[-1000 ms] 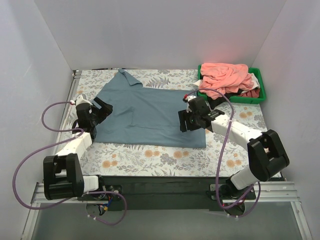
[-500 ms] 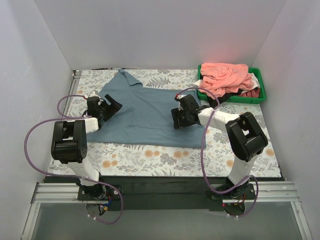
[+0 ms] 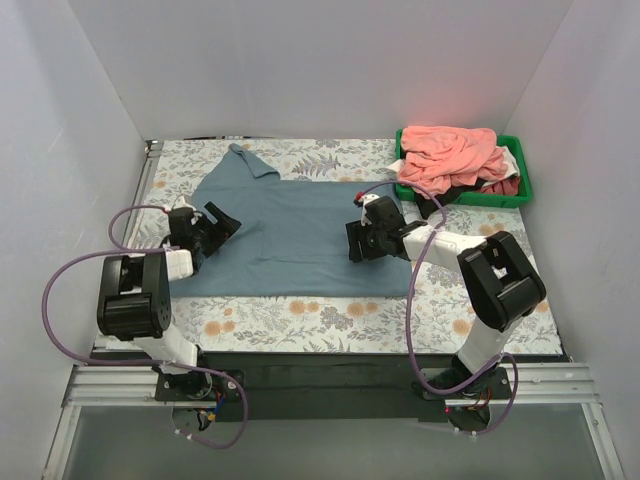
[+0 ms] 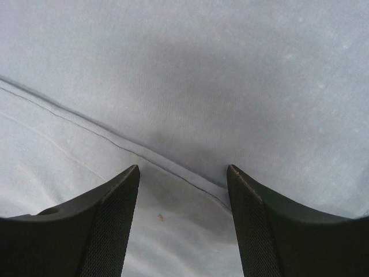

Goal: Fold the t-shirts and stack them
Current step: Fold the tshirt

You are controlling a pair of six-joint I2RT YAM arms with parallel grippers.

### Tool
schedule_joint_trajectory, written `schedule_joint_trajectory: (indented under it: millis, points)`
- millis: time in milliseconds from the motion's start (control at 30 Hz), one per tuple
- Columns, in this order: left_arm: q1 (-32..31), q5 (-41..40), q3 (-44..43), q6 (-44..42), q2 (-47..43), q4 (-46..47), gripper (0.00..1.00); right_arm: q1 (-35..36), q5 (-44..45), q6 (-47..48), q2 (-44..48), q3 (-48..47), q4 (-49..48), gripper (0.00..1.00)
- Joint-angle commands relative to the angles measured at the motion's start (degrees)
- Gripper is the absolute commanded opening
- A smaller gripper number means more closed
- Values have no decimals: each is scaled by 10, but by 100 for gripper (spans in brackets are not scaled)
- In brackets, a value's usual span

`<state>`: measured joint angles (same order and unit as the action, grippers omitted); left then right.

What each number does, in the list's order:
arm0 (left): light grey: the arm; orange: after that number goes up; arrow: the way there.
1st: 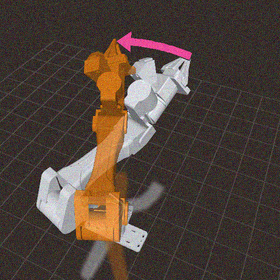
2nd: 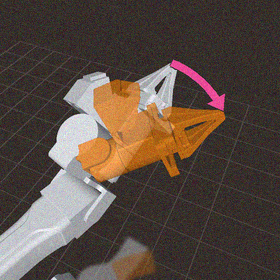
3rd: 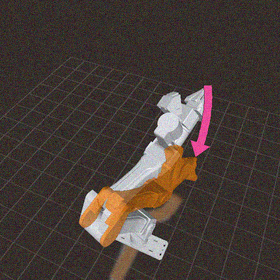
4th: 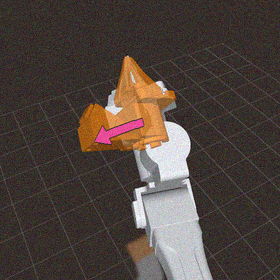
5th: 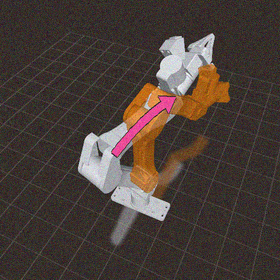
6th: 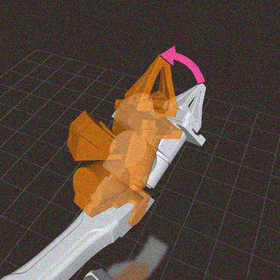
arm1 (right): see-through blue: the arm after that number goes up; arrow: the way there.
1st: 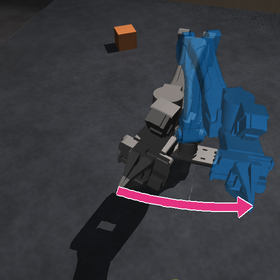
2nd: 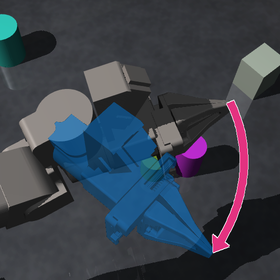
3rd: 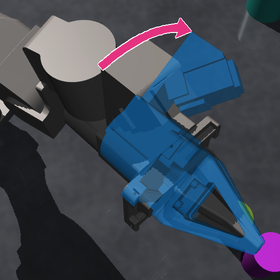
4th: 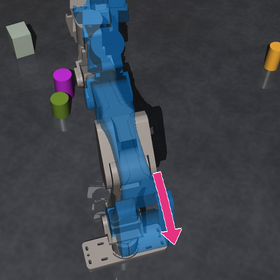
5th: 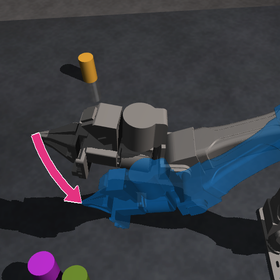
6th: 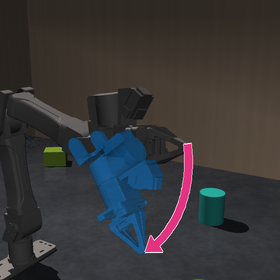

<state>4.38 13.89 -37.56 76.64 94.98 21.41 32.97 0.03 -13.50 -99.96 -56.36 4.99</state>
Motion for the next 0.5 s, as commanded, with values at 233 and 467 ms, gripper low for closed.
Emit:
schedule_joint_trajectory:
  millis: [233, 467]
  points:
    - [4, -55, 93, -20, -142, -101, 78, 12, -72, -26, 51, 103, 63, 69]
    - [3, -83, 149, -11, -248, -126, 78, 26, -93, -45, 87, 141, 71, 69]
